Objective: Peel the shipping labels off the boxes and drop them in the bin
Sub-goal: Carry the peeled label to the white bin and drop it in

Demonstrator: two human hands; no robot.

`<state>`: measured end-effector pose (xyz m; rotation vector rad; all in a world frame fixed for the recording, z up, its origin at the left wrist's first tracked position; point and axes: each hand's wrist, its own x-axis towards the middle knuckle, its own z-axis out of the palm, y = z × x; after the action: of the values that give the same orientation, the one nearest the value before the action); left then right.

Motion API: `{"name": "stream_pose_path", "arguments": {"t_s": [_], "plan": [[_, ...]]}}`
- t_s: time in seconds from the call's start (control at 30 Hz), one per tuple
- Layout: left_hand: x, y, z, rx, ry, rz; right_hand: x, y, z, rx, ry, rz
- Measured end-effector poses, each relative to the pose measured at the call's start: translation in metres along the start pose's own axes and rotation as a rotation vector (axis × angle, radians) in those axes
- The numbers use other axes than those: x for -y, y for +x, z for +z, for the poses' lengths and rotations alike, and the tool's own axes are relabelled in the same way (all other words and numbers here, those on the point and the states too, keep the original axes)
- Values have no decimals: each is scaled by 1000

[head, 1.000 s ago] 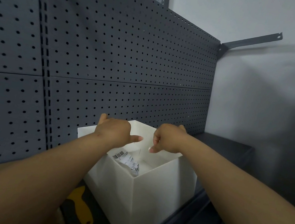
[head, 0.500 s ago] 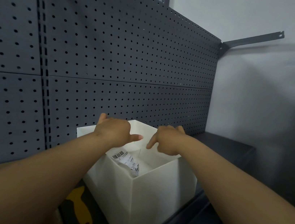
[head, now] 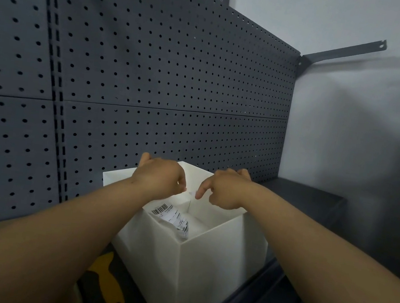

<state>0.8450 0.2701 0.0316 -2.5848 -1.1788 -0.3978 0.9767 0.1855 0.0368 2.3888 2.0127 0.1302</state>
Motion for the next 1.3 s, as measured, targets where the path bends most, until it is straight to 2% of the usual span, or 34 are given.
{"name": "stream_pose_path", "arguments": {"t_s": [0.57,0.87,1.07,1.3], "plan": [[-3,6,3,-59,-2,69,-6,-1,-3,24,-28,49],[0,7,5,-49,255,179,-6,-5,-6,9,-22,75],[-4,19,2,37,412,259,-1,-8,-9,-31,-33,34],[-7,32,3,200,425,282,-2,-9,-9,-47,-17,-8]]}}
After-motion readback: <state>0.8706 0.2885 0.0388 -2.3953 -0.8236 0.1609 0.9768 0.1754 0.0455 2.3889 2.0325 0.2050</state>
